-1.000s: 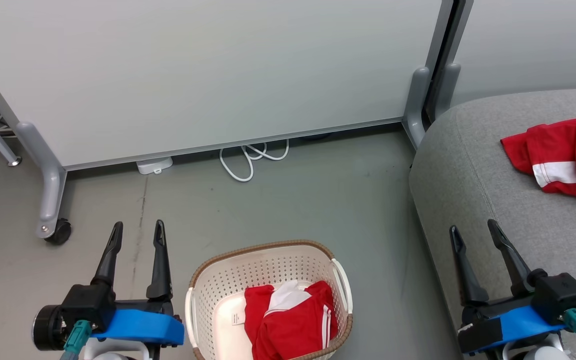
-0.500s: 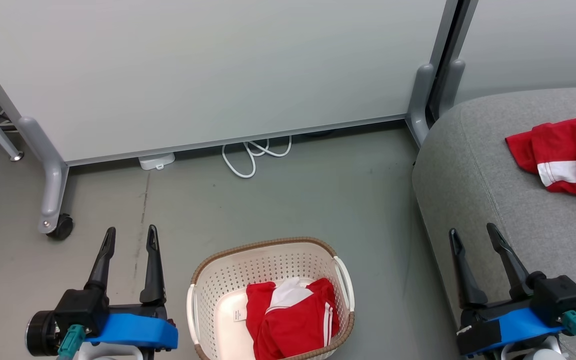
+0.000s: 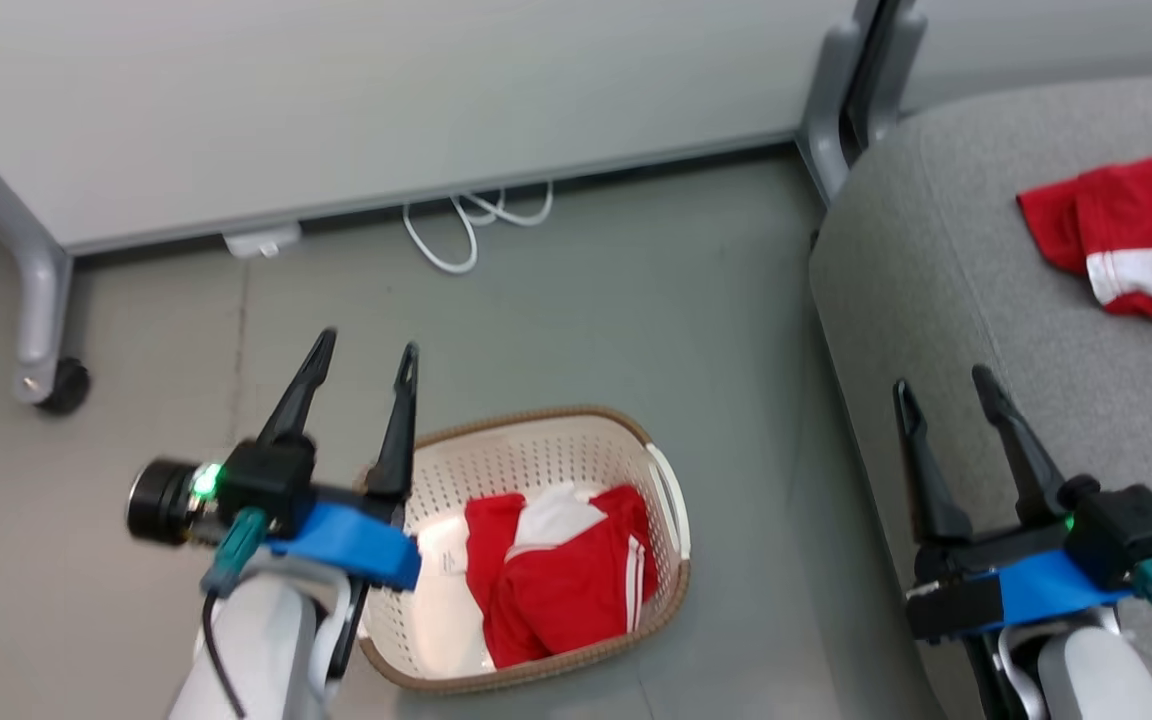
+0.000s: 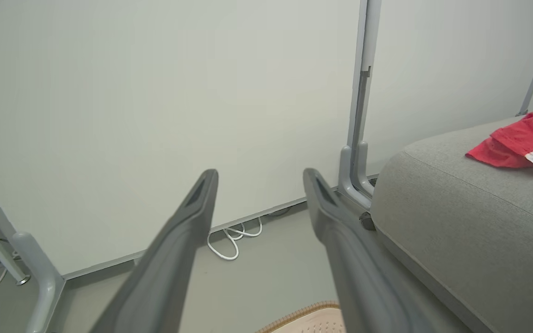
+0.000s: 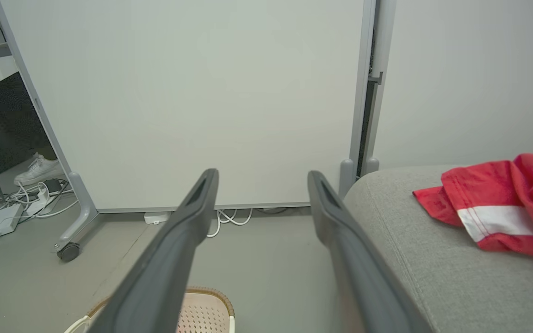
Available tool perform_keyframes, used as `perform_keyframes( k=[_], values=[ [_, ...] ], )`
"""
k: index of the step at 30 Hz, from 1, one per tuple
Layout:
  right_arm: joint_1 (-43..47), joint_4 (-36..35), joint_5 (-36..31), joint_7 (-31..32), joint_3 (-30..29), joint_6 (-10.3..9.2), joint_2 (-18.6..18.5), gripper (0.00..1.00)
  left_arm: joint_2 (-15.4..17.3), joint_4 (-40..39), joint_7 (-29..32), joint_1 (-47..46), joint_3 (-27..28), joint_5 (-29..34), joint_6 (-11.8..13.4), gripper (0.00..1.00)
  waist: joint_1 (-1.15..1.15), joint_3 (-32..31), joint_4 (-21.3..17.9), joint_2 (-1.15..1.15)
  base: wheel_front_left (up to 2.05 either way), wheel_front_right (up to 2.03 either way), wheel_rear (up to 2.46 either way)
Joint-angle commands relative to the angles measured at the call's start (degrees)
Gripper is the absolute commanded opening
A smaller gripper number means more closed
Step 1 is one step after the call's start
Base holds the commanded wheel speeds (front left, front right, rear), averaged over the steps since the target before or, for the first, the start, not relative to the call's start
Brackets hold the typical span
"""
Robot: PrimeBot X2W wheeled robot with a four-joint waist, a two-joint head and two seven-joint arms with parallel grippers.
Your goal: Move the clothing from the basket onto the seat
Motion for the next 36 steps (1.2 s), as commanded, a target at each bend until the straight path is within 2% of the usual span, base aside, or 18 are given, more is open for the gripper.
perform_keyframes(
  k=[1, 11, 21, 30, 36],
  values=[
    [-1.2, -0.3, 0.2, 0.0, -0.1, 0.01, -0.2, 1.0, 0.4, 0.7, -0.3, -1.9, -0.7, 0.1, -0.2, 1.0, -0.01, 3.3, -1.8, 0.0, 0.0, 0.0, 0.0],
    [-7.7, -2.7, 0.3, 0.0, 0.0, 0.01, 0.5, 1.0, 5.2, 15.8, -0.3, -18.2, -13.1, -3.3, -0.2, 1.0, -0.01, 16.4, -6.9, 0.0, 0.0, 0.0, 0.0],
    [-12.4, -4.8, 0.3, 0.0, -0.1, 0.01, 1.2, 1.0, 6.5, 33.3, 0.5, -31.6, -27.5, -7.1, -0.2, 1.0, -0.01, 26.7, -9.5, 0.0, 0.0, 0.0, 0.0],
    [-15.8, -6.2, 0.1, 0.0, 0.3, 0.01, 1.5, 1.0, 5.5, 44.7, 10.1, -39.3, -36.8, -11.6, -0.2, 1.0, -0.01, 34.2, -9.8, 0.0, 0.0, 0.0, 0.0],
    [-17.3, -7.0, -0.1, 0.0, 0.3, 0.01, 1.7, 1.0, 5.0, 48.4, 17.2, -41.7, -40.0, -16.9, -0.2, 1.0, -0.01, 38.0, -10.1, 0.0, 0.0, 0.0, 0.0]
  ],
)
